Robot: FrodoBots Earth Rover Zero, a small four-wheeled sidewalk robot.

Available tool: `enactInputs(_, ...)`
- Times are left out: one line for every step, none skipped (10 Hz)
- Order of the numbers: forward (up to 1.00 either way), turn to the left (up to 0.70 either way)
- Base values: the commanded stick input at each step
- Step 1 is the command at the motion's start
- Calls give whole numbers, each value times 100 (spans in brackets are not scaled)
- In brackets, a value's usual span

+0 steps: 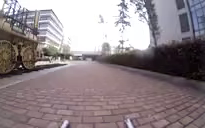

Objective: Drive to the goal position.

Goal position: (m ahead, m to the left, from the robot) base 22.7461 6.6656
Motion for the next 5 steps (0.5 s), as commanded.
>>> enactInputs(45, 0)
enactInputs(45, 0)
enactInputs(45, 0)
enactInputs(45, 0)
enactInputs(45, 0)
